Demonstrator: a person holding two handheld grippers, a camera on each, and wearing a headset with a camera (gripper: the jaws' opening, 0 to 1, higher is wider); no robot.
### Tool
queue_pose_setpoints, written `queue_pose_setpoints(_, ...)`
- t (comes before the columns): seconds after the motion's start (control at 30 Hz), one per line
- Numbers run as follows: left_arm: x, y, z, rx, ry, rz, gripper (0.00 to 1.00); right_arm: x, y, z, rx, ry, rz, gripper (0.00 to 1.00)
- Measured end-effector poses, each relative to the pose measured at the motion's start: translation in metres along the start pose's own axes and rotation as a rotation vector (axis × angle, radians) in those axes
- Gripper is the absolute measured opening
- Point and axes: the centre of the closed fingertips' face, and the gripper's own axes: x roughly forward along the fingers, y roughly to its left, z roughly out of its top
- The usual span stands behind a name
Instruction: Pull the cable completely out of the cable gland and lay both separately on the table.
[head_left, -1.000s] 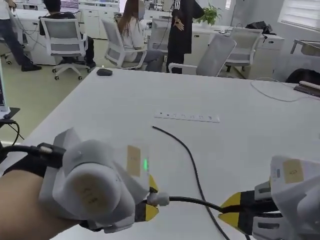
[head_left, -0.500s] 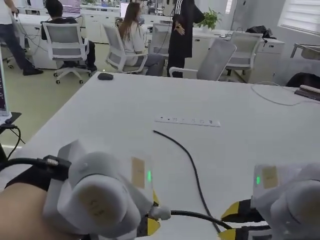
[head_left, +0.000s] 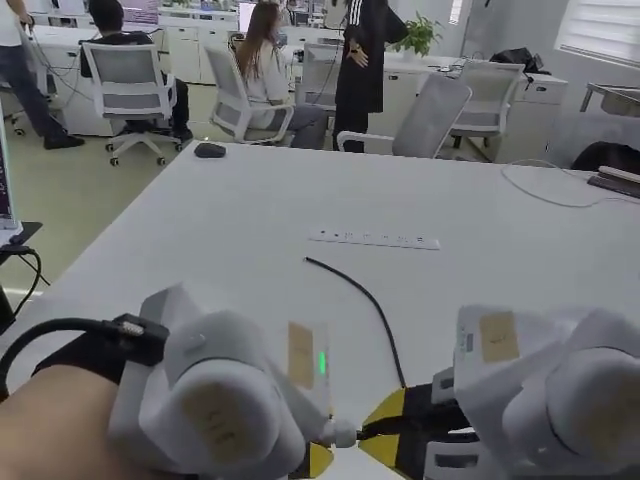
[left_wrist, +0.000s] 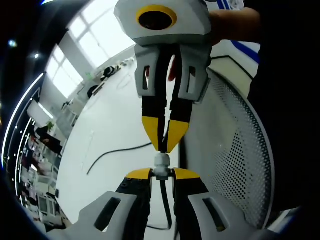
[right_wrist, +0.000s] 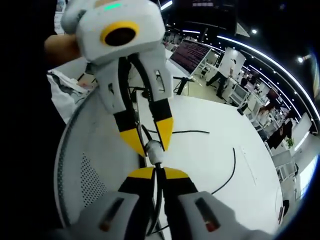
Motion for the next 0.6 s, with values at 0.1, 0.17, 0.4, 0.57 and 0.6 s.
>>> queue_pose_setpoints(0.1, -0.001, 0.001, -0.003, -0.007, 0.006, 0.004, 0.16, -0.003, -0.001, -0.004, -0.013, 0.01, -0.005, 0.03)
queue_pose_setpoints(0.17, -0.002, 0.003, -0.008, -0.014, 0.014, 0.013, 0.16, -0.006, -0.004, -0.008, -0.008, 0.013, -0.016, 0.03)
queue_pose_setpoints(0.4, -0.007, 0.01, -0.014, -0.032, 0.023, 0.041, 0.16, -0.014, -0.014, -0.035, -0.008, 0.084, -0.062, 0.03)
queue_pose_setpoints(0.57, -0.007, 0.01, -0.014, -0.036, 0.023, 0.042, 0.16, -0.019, -0.022, -0.052, -0.004, 0.125, -0.091, 0.03)
queue_pose_setpoints(0.6, -0.007, 0.009, -0.013, -0.037, 0.021, 0.041, 0.16, -0.02, -0.023, -0.055, -0.001, 0.134, -0.096, 0.03)
